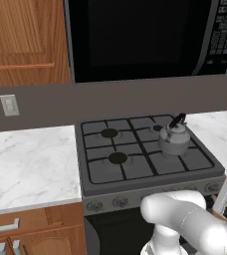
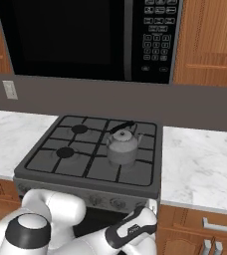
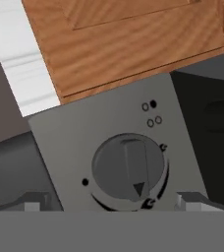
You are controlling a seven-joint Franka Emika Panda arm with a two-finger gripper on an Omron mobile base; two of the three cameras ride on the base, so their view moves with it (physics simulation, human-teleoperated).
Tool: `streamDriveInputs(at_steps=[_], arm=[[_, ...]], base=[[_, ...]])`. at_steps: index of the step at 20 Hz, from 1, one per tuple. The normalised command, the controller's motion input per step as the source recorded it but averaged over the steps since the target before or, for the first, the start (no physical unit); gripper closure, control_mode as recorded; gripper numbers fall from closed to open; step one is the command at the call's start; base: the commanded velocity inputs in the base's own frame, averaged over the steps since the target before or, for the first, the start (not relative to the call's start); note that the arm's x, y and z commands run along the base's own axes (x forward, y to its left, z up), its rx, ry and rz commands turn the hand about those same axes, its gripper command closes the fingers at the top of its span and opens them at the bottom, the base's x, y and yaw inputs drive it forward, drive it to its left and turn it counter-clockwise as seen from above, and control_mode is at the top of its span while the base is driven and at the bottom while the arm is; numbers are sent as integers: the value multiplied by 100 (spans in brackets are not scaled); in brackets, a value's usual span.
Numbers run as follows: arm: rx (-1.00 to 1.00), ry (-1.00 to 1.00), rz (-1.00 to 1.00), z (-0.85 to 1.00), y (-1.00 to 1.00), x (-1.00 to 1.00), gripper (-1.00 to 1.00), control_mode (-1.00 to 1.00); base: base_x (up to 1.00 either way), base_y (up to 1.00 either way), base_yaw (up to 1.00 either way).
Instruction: The kettle is done boiling. Turn off the stove, then wait for 300 timesteps before moving the kettle to the dining table.
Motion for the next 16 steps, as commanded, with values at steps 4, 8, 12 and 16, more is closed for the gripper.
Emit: streamDriveInputs(at_steps=[4,8,12,16], arm=[[0,0,-2,-16,-4,14,-100,-100],[0,0,-1,-11,-4,11,-100,-100],[0,0,0,-7,0,4,-100,-100],[0,-1,0,-3,0,3,-100,-100]], base=[[0,0,0],[0,0,0],[0,0,0],[0,0,0]])
